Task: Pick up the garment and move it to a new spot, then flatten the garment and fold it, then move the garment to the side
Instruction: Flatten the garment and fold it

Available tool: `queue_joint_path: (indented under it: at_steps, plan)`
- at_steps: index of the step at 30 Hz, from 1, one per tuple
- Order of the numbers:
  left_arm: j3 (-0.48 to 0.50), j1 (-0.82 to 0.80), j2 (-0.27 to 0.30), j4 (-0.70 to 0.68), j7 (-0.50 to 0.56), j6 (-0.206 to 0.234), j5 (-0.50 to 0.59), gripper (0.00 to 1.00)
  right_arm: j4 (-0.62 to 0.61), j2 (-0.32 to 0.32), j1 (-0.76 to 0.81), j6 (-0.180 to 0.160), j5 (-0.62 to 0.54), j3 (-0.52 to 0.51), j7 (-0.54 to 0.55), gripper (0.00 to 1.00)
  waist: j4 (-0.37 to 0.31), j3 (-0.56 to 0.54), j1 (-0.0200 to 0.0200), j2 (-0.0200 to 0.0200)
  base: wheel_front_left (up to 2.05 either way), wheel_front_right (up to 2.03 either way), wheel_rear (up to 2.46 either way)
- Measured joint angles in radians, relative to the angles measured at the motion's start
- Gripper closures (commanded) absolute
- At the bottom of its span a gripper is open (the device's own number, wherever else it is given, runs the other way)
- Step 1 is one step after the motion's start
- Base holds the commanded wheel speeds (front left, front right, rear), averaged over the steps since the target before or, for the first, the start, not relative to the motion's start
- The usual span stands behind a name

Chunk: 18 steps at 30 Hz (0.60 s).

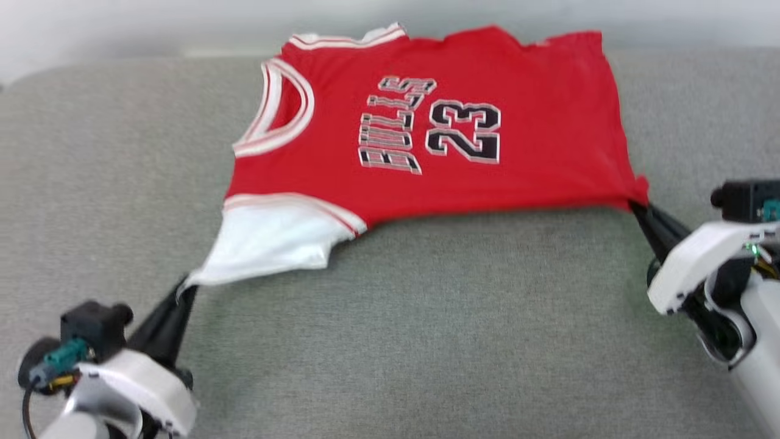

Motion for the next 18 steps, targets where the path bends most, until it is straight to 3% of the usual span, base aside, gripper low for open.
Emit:
queue_joint_path:
  at_steps: [7, 18]
  plan:
    - [-0.049, 0.198, 0.059, -0.156, 0.15, -0.012, -0.083, 1.0, -0.071, -0.057, 0.14, 0.0, 0.079, -0.003, 0.044, 1.0, 0.012, -0.08, -0.0001, 0.0, 0.0, 0.0, 0.0]
    - [-0.084, 0.405, 0.146, -0.31, 0.329, -0.022, -0.241, 1.0, -0.258, -0.17, 0.407, 0.0, 0.199, -0.024, 0.206, 1.0, -0.013, -0.163, 0.0, 0.0001, 0.0, 0.0, 0.0]
